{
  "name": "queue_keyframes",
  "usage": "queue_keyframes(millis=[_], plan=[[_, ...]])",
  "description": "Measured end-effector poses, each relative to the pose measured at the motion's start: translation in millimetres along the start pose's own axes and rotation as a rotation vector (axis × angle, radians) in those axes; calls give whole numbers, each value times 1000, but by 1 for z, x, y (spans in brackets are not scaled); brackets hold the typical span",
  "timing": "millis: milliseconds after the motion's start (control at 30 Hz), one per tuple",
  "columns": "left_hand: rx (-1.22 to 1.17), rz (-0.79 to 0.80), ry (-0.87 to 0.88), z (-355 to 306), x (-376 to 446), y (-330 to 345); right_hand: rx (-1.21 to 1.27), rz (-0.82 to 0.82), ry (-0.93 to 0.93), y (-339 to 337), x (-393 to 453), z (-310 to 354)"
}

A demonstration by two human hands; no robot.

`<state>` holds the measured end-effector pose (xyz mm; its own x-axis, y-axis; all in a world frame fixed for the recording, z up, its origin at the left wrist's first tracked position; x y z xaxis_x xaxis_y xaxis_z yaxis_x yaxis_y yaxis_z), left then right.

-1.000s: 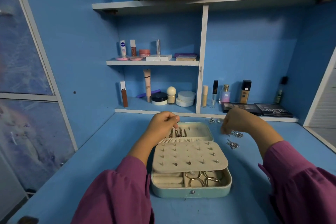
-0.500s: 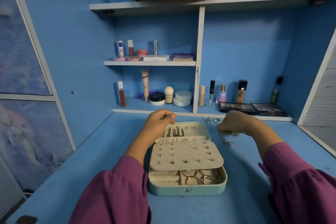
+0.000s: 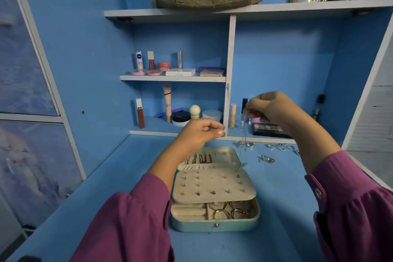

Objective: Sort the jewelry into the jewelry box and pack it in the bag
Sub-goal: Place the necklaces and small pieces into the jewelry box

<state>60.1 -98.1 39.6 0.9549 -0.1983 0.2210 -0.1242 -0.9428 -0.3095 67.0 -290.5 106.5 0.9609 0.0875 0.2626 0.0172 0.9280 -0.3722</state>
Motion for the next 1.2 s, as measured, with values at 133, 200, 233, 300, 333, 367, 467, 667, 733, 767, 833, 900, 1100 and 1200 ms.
queue_keyframes(millis=[133,200,233,300,333,367,467,667,733,767,833,900,1100,1200], plan=[[76,49,-19,-20,12,12,13,-31,-57,1,5,18],[122,22,-35,-25,19,15,24,-46,-78,2,6,27],[152,7,-34,-26,22,15,29,-51,-89,2,6,31],[212,3,-25,-29,24,17,40,-57,-110,2,7,39],[226,10,-20,-28,25,18,43,-57,-117,2,8,43],[224,23,-16,-27,25,19,41,-55,-122,3,8,46],[225,53,-41,-22,21,22,28,-45,-131,5,8,54],[285,103,-122,-5,17,25,24,-39,-141,11,10,63],[329,95,-133,-3,18,24,23,-37,-149,13,9,64],[340,102,-141,-1,18,24,22,-39,-155,14,9,64],[326,146,-162,2,18,25,15,-44,-162,15,9,63],[312,187,-163,4,17,27,17,-47,-162,17,10,62],[299,152,-172,10,19,29,45,-77,-167,15,10,64],[229,76,-181,10,21,24,81,-101,-179,13,10,64]])
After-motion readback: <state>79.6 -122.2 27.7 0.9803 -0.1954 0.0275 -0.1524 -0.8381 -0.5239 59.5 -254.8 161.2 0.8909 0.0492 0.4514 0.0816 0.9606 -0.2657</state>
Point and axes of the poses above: each hand's wrist, its own x-axis towards the middle knuckle, its own y-axis out of the palm, z = x × y, the point moved 4 cm from there along x, towards the middle knuckle, and after that the axes turned 3 degrees about -y, right-handed, at the moved point
